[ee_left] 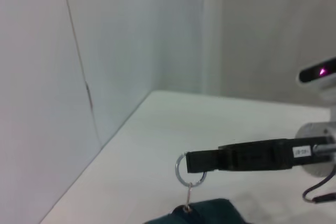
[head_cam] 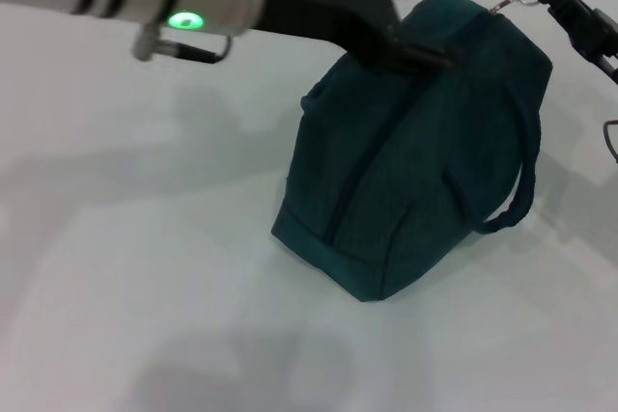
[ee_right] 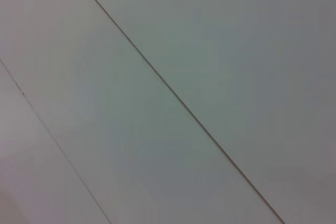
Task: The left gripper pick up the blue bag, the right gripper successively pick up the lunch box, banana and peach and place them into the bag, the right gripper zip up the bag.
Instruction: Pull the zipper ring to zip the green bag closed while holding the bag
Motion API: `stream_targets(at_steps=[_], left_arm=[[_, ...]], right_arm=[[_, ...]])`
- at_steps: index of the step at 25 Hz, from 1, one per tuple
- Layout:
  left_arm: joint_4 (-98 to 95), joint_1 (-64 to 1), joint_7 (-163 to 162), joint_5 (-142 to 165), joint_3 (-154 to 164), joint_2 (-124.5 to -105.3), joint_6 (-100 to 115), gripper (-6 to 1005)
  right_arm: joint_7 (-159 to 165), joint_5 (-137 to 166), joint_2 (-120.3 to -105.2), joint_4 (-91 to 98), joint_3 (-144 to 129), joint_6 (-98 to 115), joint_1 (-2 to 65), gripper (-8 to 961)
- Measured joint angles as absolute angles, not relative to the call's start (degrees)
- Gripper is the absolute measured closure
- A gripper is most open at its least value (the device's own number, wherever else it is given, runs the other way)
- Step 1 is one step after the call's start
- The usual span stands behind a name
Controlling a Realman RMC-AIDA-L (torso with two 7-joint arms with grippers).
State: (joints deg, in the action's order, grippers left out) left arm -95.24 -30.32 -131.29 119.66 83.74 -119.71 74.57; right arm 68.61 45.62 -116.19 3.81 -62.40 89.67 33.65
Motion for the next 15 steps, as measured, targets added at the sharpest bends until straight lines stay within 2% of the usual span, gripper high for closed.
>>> stream_targets(at_steps=[14,15], left_arm=[[-93.33,-31.84,-141.90,127.75,91.38,-119.70,69.89,131],[-93.32,-31.68,-141.59,127.92,91.57,-119.70,69.71,154]], right_arm=[[68.57,45.69,-116.19,3.78,-62.93,89.64,33.69,948],[68.57,45.70,-116.19,3.77,-62.93,89.64,33.69,948]])
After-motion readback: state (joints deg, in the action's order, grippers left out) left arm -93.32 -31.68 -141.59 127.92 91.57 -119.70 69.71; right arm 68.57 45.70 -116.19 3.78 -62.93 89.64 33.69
